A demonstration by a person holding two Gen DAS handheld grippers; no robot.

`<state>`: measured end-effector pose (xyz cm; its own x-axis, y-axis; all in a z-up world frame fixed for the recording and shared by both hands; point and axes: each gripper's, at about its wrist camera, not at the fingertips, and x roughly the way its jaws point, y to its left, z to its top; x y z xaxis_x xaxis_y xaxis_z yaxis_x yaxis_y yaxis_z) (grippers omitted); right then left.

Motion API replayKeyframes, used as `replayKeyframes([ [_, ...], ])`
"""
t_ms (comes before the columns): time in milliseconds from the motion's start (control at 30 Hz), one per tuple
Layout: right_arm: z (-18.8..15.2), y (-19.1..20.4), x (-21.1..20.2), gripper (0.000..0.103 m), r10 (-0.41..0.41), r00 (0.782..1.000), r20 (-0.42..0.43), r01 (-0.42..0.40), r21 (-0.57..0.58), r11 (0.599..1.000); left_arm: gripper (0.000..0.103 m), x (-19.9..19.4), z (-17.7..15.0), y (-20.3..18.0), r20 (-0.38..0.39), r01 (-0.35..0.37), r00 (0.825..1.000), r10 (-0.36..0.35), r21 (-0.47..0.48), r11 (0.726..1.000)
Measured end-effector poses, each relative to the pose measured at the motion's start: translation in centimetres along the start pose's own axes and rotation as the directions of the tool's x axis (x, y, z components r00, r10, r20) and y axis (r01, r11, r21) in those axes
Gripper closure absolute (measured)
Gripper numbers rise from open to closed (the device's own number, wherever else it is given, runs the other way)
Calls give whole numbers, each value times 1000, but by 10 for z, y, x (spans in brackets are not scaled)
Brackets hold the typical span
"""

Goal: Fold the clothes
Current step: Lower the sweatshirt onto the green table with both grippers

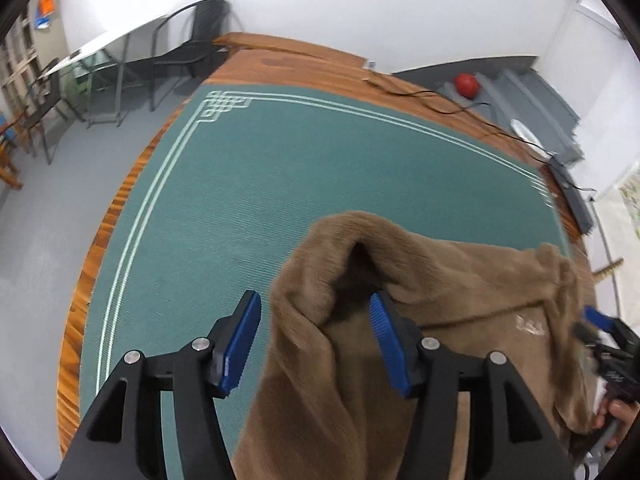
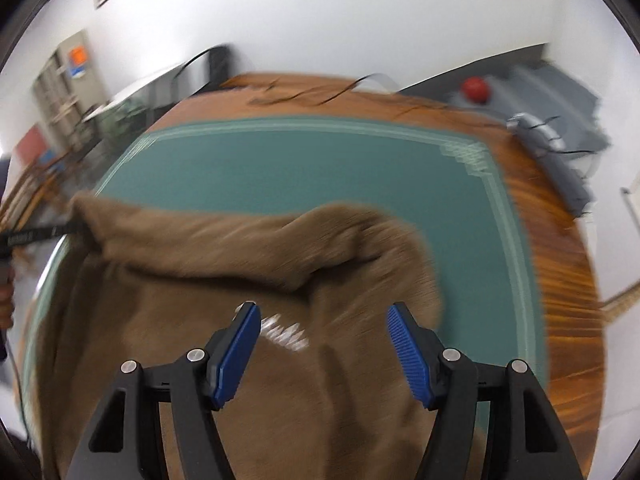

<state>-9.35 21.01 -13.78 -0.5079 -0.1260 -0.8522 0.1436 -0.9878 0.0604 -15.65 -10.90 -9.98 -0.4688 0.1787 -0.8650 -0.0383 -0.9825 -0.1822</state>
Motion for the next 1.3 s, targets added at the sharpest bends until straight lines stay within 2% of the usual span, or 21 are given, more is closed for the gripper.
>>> replayKeyframes([
  [100, 0, 12, 21, 35, 60, 997, -53, -62, -41, 997, 40, -6, 0, -16, -8, 75, 997, -74, 44, 996],
  [200, 3, 16, 46, 35, 101, 988, -113, -108, -55, 993, 39, -3, -2, -32, -41, 160, 987, -157, 78, 984],
  [300, 12, 14, 64, 35, 104, 982, -154, -112, -41, 993, 39, 14, -3, -46, -84, 159, 985, -149, 121, 980],
  [367, 20, 12, 75, 35, 99, 980, -170, -107, -41, 993, 39, 31, -1, -50, -117, 135, 986, -120, 130, 982],
  [500, 44, 7, 88, 35, 113, 980, -165, -119, -29, 992, 39, 76, 11, -42, -198, 132, 973, -118, 59, 990],
  [567, 59, 4, 91, 35, 125, 982, -139, -127, -1, 992, 39, 83, 22, -39, -182, 161, 971, -155, 22, 987],
  [700, 89, -9, 81, 35, 124, 992, 17, -125, 72, 990, 39, 77, 49, -36, -77, 192, 978, -192, -14, 981],
  [833, 104, -16, 81, 35, 99, 993, 57, -104, 106, 989, 38, 82, 69, -29, -48, 170, 984, -172, -52, 984],
  [933, 99, -11, 77, 35, 87, 995, 50, -91, 71, 993, 39, 83, 68, -29, -61, 155, 986, -157, -40, 987],
  [1033, 85, 3, 70, 35, 100, 994, 42, -100, 4, 995, 38, 75, 55, -27, -53, 171, 984, -172, -19, 985],
  [1167, 71, 26, 82, 35, 87, 995, -53, -91, -88, 992, 37, 81, 54, -32, -66, 170, 983, -171, -8, 985],
  [1233, 73, 27, 97, 35, 73, 994, -76, -79, -85, 993, 37, 88, 57, -35, -80, 149, 985, -150, -13, 989],
  [1300, 83, 16, 111, 35, 77, 993, -84, -77, -5, 997, 37, 97, 63, -34, -88, 144, 985, -146, -28, 989],
])
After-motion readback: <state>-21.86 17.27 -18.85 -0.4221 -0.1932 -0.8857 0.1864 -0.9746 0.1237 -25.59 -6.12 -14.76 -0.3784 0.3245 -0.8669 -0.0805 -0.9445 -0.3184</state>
